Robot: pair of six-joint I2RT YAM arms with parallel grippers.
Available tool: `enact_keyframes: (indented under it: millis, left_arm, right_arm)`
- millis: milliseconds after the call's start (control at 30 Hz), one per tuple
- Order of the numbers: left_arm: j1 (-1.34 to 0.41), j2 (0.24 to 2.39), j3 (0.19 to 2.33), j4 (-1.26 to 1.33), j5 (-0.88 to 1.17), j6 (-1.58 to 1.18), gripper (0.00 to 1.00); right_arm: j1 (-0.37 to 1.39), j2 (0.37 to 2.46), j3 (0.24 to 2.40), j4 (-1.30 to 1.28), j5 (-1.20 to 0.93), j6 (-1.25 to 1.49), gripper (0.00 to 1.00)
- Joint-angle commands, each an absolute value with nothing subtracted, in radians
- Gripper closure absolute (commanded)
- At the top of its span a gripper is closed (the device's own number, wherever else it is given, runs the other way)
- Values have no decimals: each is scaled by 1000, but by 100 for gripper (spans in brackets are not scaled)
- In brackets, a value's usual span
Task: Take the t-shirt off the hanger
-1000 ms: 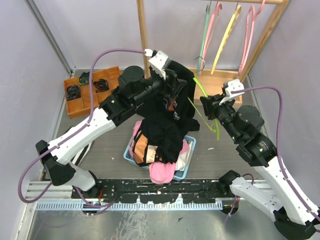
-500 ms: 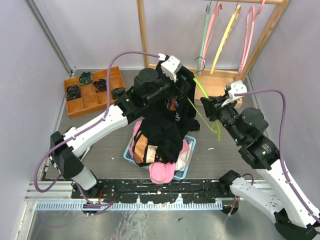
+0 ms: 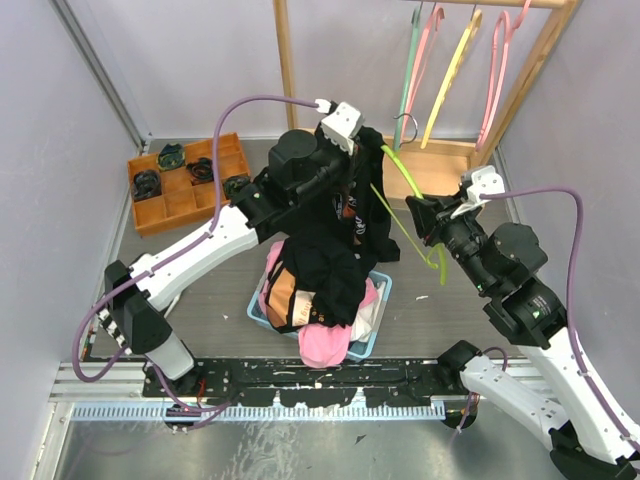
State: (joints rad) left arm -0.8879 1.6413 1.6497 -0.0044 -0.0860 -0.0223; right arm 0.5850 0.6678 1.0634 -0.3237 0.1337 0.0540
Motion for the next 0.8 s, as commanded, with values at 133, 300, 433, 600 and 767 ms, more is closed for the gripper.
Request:
enact_keyframes:
  millis: [133, 300, 433, 600, 767]
  left_arm:
    - [-882, 1589, 1627, 26, -79, -25, 86]
    - [-881, 1548, 1580, 34, -44, -32, 71]
    - [-881, 1534, 1566, 35, -41, -33, 74]
    - [-881, 1538, 1577, 29, -65, -27, 100]
    - [-881, 1557, 1605, 11, -103, -23, 100]
  right_arm:
    - [583, 644, 1108, -224, 178, 42, 99]
    - [583, 650, 1103, -218, 184, 42, 99]
    - [583, 652, 1103, -218, 183, 44, 99]
    - [583, 649, 1104, -218, 181, 46, 99]
    - [583, 643, 1102, -222, 175, 46, 99]
